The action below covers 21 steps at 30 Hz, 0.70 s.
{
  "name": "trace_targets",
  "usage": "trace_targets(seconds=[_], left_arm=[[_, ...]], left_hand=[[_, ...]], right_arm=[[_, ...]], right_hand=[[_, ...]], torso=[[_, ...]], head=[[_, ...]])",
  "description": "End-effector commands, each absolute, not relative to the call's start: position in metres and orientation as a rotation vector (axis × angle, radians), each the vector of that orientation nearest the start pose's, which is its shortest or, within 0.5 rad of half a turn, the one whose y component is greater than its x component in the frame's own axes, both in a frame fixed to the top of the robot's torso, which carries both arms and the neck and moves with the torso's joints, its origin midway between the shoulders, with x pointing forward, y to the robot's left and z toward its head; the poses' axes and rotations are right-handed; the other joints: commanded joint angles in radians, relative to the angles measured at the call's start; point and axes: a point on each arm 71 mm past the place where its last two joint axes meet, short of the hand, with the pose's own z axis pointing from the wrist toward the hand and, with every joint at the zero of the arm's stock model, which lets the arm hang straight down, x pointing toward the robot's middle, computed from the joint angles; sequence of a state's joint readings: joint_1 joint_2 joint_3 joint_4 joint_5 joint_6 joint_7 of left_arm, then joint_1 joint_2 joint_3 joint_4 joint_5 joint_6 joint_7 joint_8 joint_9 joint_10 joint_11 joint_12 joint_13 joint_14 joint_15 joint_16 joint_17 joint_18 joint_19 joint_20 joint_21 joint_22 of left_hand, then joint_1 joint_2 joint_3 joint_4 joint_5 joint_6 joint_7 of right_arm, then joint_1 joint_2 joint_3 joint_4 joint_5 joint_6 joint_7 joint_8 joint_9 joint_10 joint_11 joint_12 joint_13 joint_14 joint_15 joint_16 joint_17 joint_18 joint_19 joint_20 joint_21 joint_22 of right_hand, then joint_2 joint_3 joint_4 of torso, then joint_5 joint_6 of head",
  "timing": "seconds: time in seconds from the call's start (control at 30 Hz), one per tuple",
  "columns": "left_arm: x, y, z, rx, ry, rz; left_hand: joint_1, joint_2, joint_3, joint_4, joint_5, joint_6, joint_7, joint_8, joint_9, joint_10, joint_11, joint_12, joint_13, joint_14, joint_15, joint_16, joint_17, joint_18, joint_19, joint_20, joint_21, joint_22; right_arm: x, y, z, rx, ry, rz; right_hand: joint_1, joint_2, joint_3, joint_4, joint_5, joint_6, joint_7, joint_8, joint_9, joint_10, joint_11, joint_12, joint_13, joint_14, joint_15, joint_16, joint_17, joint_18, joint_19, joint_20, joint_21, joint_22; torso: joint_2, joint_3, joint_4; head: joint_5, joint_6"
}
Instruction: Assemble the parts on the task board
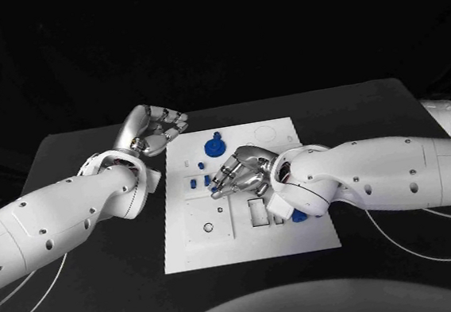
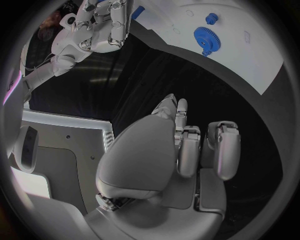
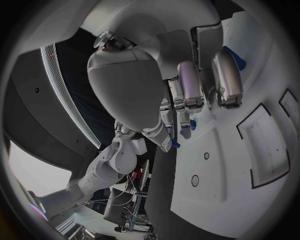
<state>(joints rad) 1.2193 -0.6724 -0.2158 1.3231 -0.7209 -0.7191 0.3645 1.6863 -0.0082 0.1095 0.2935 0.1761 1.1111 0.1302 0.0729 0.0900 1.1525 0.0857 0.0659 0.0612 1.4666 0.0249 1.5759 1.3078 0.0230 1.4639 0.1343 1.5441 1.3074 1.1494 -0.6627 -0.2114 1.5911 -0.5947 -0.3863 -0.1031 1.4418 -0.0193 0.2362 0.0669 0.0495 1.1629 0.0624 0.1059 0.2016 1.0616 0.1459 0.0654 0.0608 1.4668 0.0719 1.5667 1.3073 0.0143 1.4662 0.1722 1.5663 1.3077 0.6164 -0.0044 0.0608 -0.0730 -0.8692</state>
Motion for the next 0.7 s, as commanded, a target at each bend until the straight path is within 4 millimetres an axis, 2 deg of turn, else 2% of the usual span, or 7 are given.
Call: trace_targets(seconds=[0.03,0.7], left_arm=[[0.502,0.182,-0.217,-0.323,1.382,-1.028],[0.502,0.183,-0.217,-0.324,1.383,-1.027]], left_hand=[[0.003,0.003,0.005,-0.001,-0.003,0.006,-0.001,0.0,0.002,0.007,-0.002,-0.003,0.0,0.104,-0.005,-0.005,0.263,-0.017,0.089,-0.007,0.003,0.255],[0.004,0.003,0.007,-0.001,-0.003,0.007,-0.001,0.0,0.002,0.007,-0.002,-0.004,0.0,0.104,-0.005,-0.005,0.263,-0.017,0.089,-0.007,0.003,0.255]], right_arm=[[0.422,-0.104,-0.272,0.542,2.081,1.086],[0.417,-0.096,-0.285,0.421,2.066,1.064]], right_hand=[[0.007,0.013,-0.012,-0.002,0.005,0.008,0.002,0.008,0.099,-0.024,0.003,-0.002,0.0,0.104,0.01,0.004,0.263,-0.014,0.105,0.01,0.004,0.263],[0.014,0.024,-0.028,-0.013,0.005,0.004,0.014,0.004,0.113,-0.068,-0.004,0.003,0.002,0.104,0.007,0.004,0.263,-0.014,0.105,0.012,0.004,0.263]], torso=[[0.0,-0.0004,0.0003],[0.0,-0.0003,0.0008]], head=[[0.001,-0.003],[-0.001,-0.003]])
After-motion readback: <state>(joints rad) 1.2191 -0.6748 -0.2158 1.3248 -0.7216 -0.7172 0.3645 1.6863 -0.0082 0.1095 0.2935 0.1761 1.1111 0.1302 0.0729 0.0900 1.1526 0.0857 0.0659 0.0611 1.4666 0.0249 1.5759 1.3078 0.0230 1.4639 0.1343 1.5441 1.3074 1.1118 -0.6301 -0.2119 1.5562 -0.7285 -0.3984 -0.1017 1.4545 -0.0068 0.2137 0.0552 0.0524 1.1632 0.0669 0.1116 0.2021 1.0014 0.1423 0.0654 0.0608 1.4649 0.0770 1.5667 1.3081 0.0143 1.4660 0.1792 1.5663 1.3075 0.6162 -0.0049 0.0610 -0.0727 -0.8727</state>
